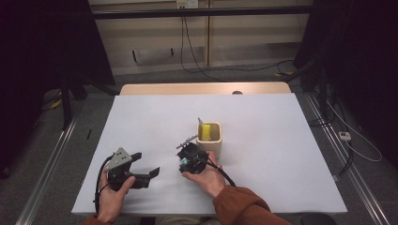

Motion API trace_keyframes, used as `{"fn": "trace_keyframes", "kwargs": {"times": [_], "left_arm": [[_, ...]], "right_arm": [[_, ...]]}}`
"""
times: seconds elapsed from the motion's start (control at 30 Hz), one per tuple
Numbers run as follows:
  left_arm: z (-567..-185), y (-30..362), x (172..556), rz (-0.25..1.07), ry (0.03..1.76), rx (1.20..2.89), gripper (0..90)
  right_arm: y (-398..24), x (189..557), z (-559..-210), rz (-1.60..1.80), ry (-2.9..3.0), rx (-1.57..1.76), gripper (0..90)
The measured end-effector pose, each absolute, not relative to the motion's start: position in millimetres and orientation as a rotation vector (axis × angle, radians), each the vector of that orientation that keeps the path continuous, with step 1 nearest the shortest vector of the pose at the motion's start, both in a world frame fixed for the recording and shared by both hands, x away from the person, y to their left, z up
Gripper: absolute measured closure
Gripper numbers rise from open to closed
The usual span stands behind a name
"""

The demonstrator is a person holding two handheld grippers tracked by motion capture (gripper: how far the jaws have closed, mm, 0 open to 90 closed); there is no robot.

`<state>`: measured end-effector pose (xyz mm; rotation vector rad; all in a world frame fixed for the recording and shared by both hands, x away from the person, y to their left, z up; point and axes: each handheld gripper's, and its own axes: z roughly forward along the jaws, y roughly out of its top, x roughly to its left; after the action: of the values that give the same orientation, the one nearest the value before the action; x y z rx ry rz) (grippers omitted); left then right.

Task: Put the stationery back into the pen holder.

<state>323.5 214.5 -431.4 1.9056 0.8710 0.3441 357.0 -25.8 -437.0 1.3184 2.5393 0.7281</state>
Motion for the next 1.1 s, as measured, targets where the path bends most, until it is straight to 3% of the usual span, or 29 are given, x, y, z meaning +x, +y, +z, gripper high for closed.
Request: {"fn": "trace_keyframes", "kwargs": {"times": [0.17,1.1], "left_arm": [[-432,214,323,0.343,0.87,1.906,7.3],[-432,214,323,0.342,0.87,1.908,7.2]], "right_arm": [[-28,358,-436,0.725,2.531,1.33,66.0],[-41,352,-433,0.882,2.575,1.26,66.3]]}}
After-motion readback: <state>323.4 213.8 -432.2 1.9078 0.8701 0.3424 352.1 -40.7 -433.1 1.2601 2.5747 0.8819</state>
